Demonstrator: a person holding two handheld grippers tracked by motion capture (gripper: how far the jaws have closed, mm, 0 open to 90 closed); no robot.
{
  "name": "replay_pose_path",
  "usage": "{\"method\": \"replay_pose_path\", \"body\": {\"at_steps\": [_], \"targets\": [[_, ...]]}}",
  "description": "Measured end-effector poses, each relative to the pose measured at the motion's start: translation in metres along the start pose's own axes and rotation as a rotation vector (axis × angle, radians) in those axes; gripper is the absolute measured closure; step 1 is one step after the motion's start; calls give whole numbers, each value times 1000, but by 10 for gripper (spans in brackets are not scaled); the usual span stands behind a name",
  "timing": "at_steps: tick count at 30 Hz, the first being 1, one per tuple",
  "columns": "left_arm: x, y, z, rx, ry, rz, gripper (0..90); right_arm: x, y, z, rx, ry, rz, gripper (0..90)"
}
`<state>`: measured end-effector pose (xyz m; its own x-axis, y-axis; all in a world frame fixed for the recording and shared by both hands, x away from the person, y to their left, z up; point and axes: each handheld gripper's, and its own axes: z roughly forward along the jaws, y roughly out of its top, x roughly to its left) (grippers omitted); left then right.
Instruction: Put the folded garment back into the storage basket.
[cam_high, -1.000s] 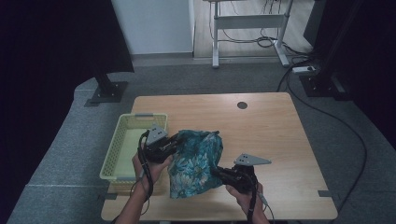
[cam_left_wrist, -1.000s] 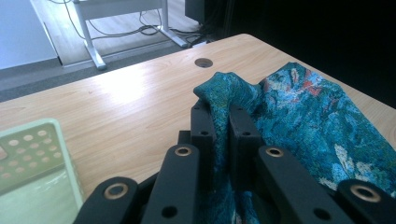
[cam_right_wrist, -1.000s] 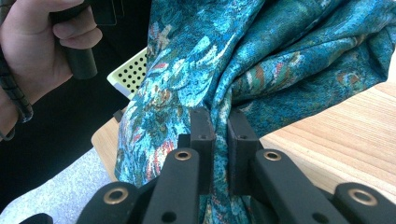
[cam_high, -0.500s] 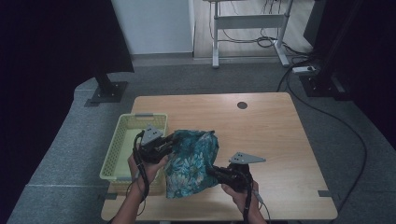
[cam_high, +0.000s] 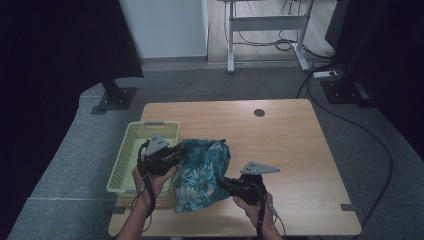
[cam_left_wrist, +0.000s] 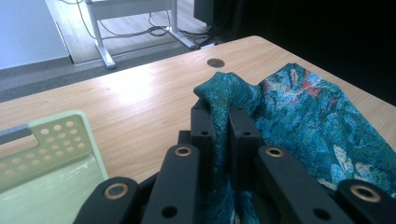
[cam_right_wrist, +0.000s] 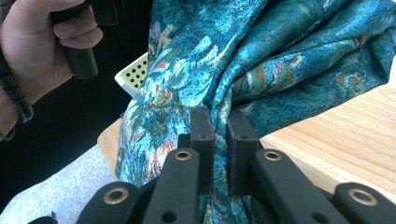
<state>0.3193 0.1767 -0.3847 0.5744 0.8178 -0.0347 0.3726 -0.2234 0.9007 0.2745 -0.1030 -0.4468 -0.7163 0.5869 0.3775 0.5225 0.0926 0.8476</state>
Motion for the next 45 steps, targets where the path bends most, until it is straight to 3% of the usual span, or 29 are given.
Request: {"method": "replay_pose_path", "body": {"at_steps": [45], "targets": [[28,-10,-23,-14,37,-27,826,13,9,36,30,36,-12,823]]}}
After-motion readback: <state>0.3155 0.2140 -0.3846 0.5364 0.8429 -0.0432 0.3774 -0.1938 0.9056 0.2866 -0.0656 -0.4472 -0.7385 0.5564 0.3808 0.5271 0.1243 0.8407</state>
